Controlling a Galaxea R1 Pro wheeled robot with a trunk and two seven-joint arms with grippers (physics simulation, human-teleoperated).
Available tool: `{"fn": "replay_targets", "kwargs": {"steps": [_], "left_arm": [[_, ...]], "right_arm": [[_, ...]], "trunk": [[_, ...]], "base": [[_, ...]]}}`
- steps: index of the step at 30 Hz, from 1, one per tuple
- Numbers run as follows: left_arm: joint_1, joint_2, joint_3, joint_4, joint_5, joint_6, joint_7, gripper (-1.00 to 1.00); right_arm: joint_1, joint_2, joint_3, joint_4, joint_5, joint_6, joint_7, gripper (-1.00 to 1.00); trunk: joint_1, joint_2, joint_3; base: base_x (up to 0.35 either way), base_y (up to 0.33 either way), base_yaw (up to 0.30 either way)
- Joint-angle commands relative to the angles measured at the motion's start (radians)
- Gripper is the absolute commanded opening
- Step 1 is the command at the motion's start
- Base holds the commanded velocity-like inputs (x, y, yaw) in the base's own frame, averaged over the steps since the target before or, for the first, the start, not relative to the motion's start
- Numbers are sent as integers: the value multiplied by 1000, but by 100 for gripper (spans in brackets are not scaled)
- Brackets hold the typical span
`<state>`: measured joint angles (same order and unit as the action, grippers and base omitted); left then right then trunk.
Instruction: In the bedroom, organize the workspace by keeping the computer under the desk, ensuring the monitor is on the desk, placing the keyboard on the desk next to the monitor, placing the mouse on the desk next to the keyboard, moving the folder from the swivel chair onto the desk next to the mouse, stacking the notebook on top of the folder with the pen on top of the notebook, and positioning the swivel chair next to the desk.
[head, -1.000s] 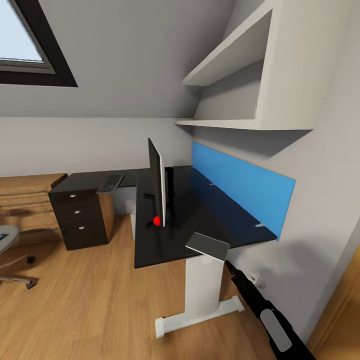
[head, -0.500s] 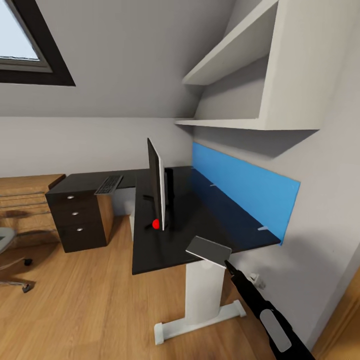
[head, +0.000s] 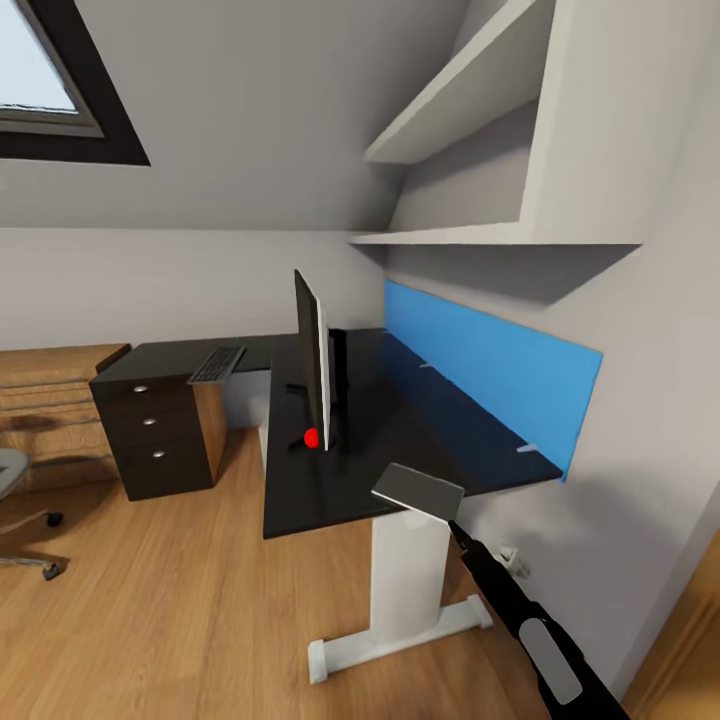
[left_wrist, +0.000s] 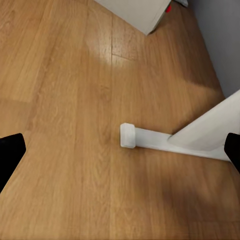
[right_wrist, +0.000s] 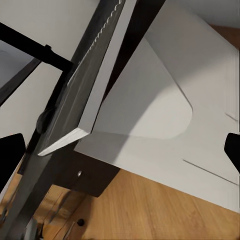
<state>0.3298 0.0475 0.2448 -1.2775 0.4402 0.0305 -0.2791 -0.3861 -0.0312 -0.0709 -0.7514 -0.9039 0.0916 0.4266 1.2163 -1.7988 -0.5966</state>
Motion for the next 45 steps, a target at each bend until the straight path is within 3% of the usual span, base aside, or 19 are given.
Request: {"fn": "replay_targets", "kwargs": {"steps": [1, 5, 45], "left_arm": [[0, 0, 1, 0, 10, 3, -5, 100], [0, 0, 1, 0, 9, 3, -4, 100], [0, 0, 1, 6, 11, -4, -3, 100]], "right_arm": [[0, 0, -3, 0, -10, 10, 4, 100], [0, 0, -2, 0, -10, 10, 4, 100], [0, 1, 0, 0, -10, 8, 4, 100]], "trunk": [[4, -8, -4], [19, -36, -17], [19, -36, -17]], "base": [[0, 0, 0], [0, 0, 0], [67, 36, 0]]}}
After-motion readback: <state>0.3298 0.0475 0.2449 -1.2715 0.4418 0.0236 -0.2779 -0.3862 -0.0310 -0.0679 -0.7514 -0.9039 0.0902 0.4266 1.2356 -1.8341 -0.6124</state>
